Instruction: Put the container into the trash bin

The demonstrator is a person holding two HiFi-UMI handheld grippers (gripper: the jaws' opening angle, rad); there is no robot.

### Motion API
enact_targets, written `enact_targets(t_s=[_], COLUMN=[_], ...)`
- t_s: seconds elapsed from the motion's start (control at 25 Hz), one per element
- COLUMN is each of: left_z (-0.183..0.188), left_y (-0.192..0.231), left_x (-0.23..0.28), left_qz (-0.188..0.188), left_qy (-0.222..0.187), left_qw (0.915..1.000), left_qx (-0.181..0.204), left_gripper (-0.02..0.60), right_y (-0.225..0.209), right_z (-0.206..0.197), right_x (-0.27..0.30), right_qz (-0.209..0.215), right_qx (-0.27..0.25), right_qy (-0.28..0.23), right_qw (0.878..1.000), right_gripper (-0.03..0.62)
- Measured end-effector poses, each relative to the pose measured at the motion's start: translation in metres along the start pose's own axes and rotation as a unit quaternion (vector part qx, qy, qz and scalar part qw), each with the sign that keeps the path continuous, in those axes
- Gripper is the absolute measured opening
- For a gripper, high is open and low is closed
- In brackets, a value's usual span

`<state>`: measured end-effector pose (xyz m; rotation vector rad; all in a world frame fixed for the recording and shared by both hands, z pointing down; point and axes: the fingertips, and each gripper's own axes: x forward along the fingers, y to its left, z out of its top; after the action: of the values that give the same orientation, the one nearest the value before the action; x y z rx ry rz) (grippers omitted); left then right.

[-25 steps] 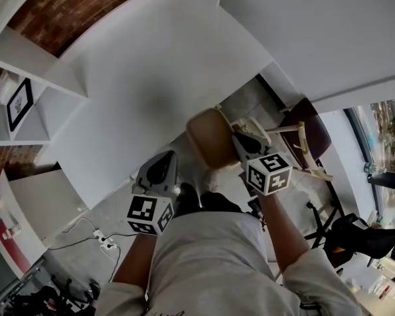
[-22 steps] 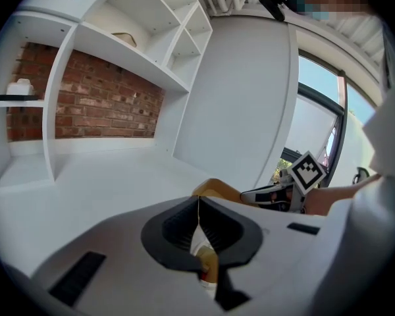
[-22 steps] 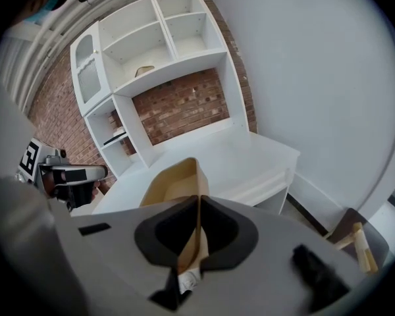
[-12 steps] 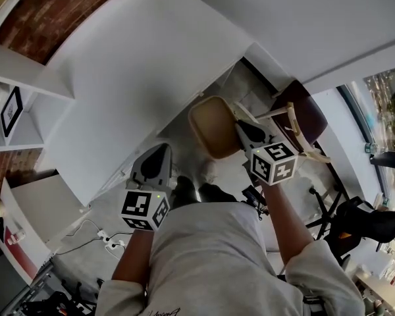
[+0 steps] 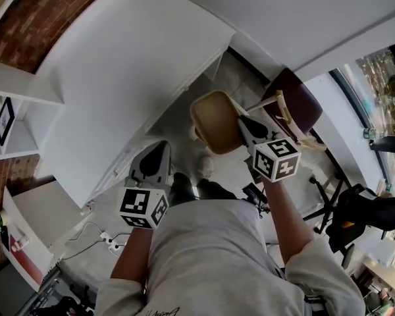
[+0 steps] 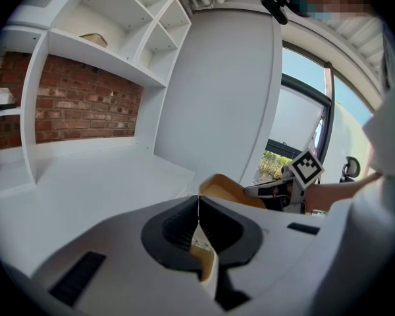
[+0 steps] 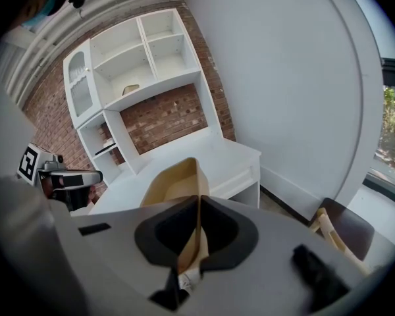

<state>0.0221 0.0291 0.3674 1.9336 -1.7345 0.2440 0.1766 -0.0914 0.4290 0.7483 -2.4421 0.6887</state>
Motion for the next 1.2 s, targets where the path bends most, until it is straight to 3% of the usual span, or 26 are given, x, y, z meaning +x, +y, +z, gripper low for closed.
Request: enact_targets(t_s=[0.6, 0.88, 1.2], left_z=[-0.009, -0.015, -0.024], left_y=[-0.062, -0.059, -0.027], left_x=[0.045, 0.059, 0.070], left_qz=[-0.041, -0.062, -0.084], left_qy=[0.013, 0.040, 0.071], left_qw=[0.9990, 0.9972, 0.9937], left_qx=[0.011, 0.013, 0.023], left_gripper=[0.017, 0.017, 0.017], right_y=[-0.049, -0.059, -0.057], right_z=[-0.029, -0.040, -0.060], right_x=[-0.046, -0.034, 0.000], right_qz=[-0.028, -0.045, -0.069], right_qx=[0.024, 0.053, 0.086], right_qy=[0.000, 0.004, 0.007], right_qw=[0.999, 0.998, 0.994], right_gripper=[0.037, 0.037, 0.037])
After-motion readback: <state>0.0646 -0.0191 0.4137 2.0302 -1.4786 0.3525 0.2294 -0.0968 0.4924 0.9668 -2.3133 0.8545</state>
